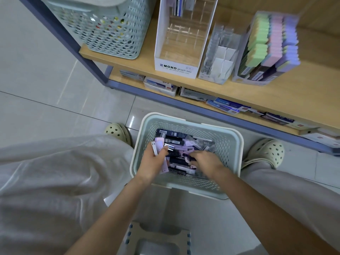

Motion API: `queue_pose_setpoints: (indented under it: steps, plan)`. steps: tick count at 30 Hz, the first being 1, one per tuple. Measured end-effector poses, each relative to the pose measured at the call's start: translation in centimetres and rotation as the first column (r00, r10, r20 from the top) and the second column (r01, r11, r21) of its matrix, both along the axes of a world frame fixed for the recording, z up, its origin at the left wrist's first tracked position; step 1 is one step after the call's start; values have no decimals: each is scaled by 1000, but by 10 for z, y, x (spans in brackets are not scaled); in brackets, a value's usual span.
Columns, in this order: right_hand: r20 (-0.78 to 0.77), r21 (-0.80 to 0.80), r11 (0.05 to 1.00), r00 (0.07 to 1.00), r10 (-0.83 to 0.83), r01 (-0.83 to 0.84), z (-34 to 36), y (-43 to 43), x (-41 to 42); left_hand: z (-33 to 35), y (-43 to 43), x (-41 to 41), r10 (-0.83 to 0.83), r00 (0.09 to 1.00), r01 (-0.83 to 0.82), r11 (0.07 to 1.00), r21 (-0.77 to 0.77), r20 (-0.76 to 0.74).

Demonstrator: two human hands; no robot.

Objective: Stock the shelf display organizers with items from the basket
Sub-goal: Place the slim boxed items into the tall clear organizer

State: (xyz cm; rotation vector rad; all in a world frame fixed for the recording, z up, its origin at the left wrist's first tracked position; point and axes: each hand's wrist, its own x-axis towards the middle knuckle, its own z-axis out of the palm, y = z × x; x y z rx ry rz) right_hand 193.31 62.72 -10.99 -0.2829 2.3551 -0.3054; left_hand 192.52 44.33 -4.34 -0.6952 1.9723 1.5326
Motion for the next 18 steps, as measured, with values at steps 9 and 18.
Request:
queue_pose_setpoints:
  steps: [9,18]
  plan:
    - [205,-485,702,848,-489,522,61,-12,-9,15,3,0,-114,992,112,993,-48,-49]
    - [406,-659,341,699,-589,670,133,-14,-26,60,10,-14,-312,922,329,943,39,-228]
